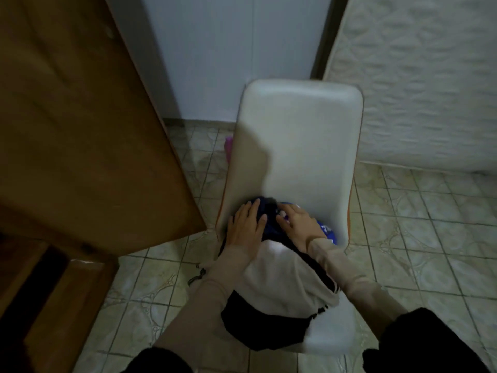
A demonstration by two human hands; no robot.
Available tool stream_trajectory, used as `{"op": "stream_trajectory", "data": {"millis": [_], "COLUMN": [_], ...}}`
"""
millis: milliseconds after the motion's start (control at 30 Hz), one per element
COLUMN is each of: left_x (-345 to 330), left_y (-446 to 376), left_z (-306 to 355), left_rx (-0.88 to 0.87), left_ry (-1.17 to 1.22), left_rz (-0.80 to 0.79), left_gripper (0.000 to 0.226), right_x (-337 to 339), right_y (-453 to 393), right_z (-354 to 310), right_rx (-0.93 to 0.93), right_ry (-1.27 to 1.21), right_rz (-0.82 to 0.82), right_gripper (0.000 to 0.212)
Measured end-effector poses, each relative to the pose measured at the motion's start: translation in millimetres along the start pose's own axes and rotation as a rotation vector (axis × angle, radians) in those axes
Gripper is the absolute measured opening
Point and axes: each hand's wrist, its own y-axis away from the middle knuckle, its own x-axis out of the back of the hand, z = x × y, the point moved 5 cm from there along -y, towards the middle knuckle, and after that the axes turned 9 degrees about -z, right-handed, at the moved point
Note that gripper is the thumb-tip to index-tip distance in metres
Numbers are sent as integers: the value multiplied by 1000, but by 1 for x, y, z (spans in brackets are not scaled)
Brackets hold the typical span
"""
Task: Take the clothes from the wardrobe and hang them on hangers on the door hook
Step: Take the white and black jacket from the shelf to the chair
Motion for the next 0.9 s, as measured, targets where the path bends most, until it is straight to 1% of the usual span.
{"op": "stream_trajectory", "data": {"millis": [200, 267, 333, 400, 500, 700, 900], "left_x": [107, 142, 177, 208, 252, 317, 367], "left_y": [42, 61, 81, 103, 136, 199, 249], "left_z": [36, 48, 59, 69, 84, 99, 83], "left_rx": [-50, -47, -45, -32, -23, -38, -2], "left_ry": [53, 61, 23, -35, -119, -191, -215], "left_rz": [94, 141, 163, 169, 271, 410, 513], "left_gripper": [45, 49, 52, 47, 47, 50, 50], "right_x": [72, 97, 122, 144, 171, 205, 223], "right_y": [20, 31, 45, 59, 79, 112, 132], "right_z": [-78, -106, -136, -164, -203, -273, -337], "right_rx": [125, 167, 219, 254, 323, 449, 543], "right_ry": [114, 141, 172, 178, 197, 265, 233], "right_rz": [4, 17, 33, 52, 97, 110, 145], "right_gripper": [47, 47, 45, 44, 45, 46, 46]}}
